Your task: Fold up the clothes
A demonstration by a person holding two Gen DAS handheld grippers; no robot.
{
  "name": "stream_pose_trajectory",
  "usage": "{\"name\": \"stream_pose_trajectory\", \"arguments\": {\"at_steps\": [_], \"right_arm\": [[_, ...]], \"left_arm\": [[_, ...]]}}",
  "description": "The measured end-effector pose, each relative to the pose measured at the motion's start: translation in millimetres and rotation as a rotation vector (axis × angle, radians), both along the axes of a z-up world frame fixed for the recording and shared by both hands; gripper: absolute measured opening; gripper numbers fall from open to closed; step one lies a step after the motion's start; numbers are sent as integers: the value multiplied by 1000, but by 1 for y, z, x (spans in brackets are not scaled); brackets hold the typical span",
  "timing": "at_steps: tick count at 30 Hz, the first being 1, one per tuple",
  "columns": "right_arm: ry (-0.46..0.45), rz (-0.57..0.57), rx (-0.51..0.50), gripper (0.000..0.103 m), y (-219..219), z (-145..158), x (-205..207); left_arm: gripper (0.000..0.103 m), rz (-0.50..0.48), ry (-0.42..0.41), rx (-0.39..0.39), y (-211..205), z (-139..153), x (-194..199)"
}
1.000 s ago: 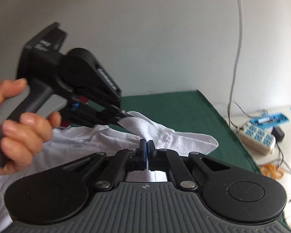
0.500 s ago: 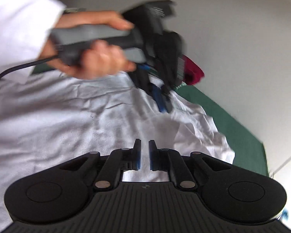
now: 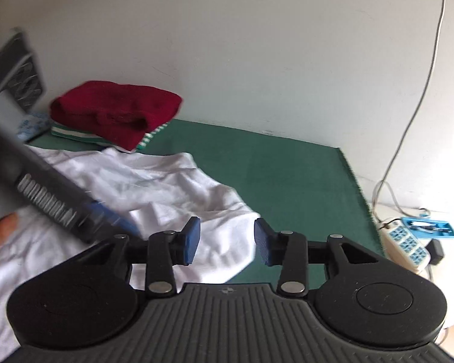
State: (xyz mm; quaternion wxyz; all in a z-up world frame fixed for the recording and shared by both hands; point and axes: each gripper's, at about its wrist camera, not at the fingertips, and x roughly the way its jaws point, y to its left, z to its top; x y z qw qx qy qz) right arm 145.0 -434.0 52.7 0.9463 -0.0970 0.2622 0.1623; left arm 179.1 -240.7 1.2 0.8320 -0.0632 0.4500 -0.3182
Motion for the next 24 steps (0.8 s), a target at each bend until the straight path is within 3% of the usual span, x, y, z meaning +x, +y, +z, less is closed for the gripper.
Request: {"name": "stream_pose_trajectory", "arguments": {"at_steps": [2,4,5,9,12,14,16,19,20,21,22,24], "right_arm": [[28,2,12,42,-5,-1,10],[56,58,12,42,0,-3,18],[58,108,-16,42,9,-5,19],[82,262,-141,43,44,-17,26],[123,282,-234,41,62,-32,39],[140,311,-267,41,67,-41,44],[152,346,-297,41,69,-45,46],[135,354,-362,44,74,-53,48],[128,340,-336,43,71,-49,49],[122,326,-310,37,69,-45,50],[115,313,-284,20,67,-40,51],[102,285,-232,5,63,-31,53]], "left_arm": [[41,-35,-45,63,-1,-6,-7],[24,-51,-94,119,-6,-9,-9],[23,-58,-111,141,-8,-10,-10],[23,-76,-161,187,-9,-13,-14],[23,-56,-154,250,-12,-28,-10],[24,-51,-161,248,-11,-34,-13],[33,-45,-177,250,-10,-37,-17],[33,-22,-194,257,-12,-40,-18],[32,-10,-198,260,-13,-40,-19],[29,2,-202,264,-14,-40,-19],[17,21,-201,257,-13,-40,-20],[1,56,-195,239,-10,-40,-21]]}}
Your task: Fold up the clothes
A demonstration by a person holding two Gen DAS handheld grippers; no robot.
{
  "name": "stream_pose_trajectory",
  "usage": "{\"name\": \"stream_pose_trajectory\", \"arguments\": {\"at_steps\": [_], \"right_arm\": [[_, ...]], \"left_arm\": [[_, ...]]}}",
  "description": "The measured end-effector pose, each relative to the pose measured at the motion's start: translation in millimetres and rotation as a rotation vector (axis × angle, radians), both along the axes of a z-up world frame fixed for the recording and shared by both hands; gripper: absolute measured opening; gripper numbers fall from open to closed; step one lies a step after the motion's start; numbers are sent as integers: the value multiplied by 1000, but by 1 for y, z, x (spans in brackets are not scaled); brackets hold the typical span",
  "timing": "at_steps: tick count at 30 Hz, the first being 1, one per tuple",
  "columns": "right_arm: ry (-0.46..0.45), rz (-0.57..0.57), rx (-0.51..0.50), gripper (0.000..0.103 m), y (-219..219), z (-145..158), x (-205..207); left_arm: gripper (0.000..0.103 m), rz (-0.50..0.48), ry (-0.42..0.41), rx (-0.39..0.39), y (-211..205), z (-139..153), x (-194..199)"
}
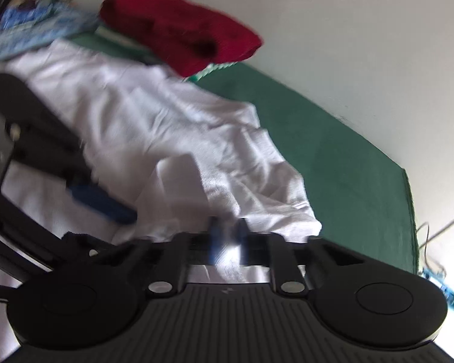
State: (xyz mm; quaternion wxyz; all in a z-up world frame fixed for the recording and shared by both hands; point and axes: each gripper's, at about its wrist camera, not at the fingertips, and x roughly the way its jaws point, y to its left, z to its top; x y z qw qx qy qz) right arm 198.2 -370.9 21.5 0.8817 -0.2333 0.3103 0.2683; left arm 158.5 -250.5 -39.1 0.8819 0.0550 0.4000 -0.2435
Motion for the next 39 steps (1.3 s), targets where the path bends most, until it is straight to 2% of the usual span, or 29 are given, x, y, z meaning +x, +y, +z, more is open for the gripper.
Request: {"name": "stream_pose_trajectory", "arguments": {"at_steps": [6,8,14,17,19,25,27,29,30,31,32,33,35,36,37,39], "right_arm": [[-27,-87,156,4,-13,27,6],[-36,-116,208,4,-17,36,8],[94,-138,488,4,-6,65,45],[194,-128,585,4,16,65,67],[232,-124,574,4,38,56,78],[369,-117,501,4,93,5,97],[403,-86,475,5,105,-9,96],[426,-61,440,11,112,-14,94],[438,-55,426,21,114,-16,93],[434,-64,451,38,109,-10,92],[418,-79,490,46,102,-2,90],[396,-95,556,53,87,9,85],[383,-101,646,55,61,30,77],[372,-103,661,55,49,39,69],[359,-107,662,55,40,44,61],[341,-92,609,55,27,45,36]], "left_arm": [[0,60,-55,-30,0,12,-16],[0,99,-75,-76,7,25,-27],[0,243,-43,-215,36,38,-54],[0,304,-13,-238,52,33,-58],[0,344,19,-234,62,26,-60],[0,448,148,-306,95,-1,-60],[0,447,163,-309,98,-5,-64],[0,430,167,-279,97,-6,-69],[0,427,157,-261,98,-4,-72],[0,427,147,-253,100,-1,-73],[0,429,137,-254,104,2,-76],[4,432,127,-255,108,4,-78],[31,451,127,-273,118,9,-77],[51,461,132,-285,120,8,-72],[61,467,145,-311,122,6,-64],[63,469,181,-379,123,0,-50]]}}
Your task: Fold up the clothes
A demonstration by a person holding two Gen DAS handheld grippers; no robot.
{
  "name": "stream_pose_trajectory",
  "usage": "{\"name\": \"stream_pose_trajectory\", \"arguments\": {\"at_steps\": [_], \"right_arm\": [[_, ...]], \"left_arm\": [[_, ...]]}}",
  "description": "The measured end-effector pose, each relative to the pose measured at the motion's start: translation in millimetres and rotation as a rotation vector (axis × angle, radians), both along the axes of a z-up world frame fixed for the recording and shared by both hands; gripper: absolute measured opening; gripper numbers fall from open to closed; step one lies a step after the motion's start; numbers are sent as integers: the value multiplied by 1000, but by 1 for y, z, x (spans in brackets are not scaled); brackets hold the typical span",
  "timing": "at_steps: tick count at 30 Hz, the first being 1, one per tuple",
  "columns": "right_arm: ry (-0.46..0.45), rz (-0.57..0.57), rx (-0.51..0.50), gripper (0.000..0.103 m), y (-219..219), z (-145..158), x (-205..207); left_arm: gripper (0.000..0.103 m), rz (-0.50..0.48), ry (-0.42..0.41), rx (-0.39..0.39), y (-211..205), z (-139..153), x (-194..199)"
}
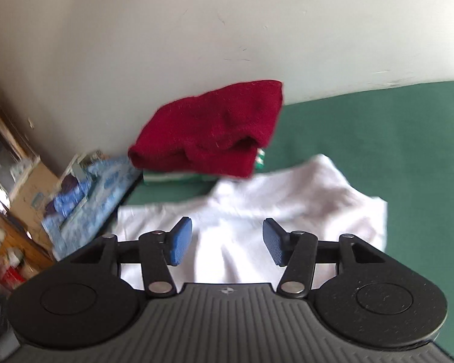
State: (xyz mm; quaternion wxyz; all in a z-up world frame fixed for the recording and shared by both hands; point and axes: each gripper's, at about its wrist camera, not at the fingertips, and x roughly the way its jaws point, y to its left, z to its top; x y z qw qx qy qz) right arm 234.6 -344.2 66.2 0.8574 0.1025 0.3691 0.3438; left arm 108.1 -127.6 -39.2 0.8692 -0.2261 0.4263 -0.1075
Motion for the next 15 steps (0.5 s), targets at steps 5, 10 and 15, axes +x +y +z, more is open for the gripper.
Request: {"name": "stream_pose_trajectory", "arguments": {"at_steps": [5,10,15], "right_arm": [[-81,60,-157,54,-4,-19,-57],[-170,123,-320,55,-1,-42,-112],[-199,139,-392,26,5,-56,-143]], "left_arm": [[7,12,23,-43,-6,-9,22],[0,43,29,-63,11,-6,5],[0,50,5,-48,18,6,2]]}}
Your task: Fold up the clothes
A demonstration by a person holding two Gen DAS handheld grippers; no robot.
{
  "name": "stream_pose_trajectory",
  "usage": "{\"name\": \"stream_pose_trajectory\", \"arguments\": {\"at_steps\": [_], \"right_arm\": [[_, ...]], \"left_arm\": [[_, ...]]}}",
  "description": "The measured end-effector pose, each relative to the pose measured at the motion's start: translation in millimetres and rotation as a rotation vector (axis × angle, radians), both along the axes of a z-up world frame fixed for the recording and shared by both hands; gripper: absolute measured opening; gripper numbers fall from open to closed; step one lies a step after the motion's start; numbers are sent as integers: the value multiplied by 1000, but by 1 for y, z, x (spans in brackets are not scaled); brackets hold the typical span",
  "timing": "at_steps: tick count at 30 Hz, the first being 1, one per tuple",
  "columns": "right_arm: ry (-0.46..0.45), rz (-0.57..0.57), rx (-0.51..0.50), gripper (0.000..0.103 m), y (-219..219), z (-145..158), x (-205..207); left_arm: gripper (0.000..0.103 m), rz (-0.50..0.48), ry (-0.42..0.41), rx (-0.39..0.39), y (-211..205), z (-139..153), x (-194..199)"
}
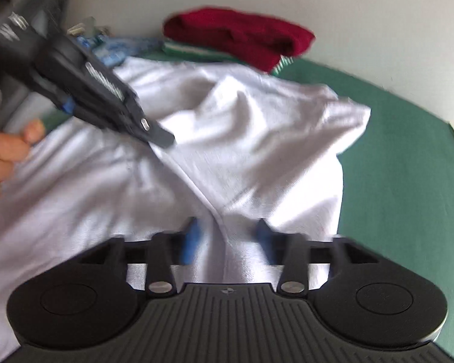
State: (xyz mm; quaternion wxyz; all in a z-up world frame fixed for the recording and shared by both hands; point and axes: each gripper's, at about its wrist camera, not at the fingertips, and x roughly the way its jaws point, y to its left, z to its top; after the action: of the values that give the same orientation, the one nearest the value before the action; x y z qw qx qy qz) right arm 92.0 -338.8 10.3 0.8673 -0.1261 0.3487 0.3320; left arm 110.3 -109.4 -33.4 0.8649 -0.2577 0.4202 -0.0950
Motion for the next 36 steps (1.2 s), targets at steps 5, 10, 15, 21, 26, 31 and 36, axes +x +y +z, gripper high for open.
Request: {"name": "stream_pose_trajectory", "arguments": {"at_steps": [5,10,15,21,26,31,36], "right_arm": [[39,-41,23,36,12,-1,3],[-1,-153,75,43,-37,20,-20],[100,-416,129,47,-129,24,-95],[254,-456,119,52,-168,10,-206],[246,-456,63,60,-161,-18,-260],[282,-585,313,58,-188,-46,-274],[278,-578,391,6,-187,-45,-281]], "left_arm": [[0,-17,53,65,-1,-10,10],[0,-53,16,106,-6,-11,3],[0,-66,25,91,-2,-11,5],[0,-42,50,93,-6,-9,6],[0,-36,76,151,-17,-4,11],[0,-35,121,198,-23,1,19],[0,-18,127,265,-34,10,23]]}}
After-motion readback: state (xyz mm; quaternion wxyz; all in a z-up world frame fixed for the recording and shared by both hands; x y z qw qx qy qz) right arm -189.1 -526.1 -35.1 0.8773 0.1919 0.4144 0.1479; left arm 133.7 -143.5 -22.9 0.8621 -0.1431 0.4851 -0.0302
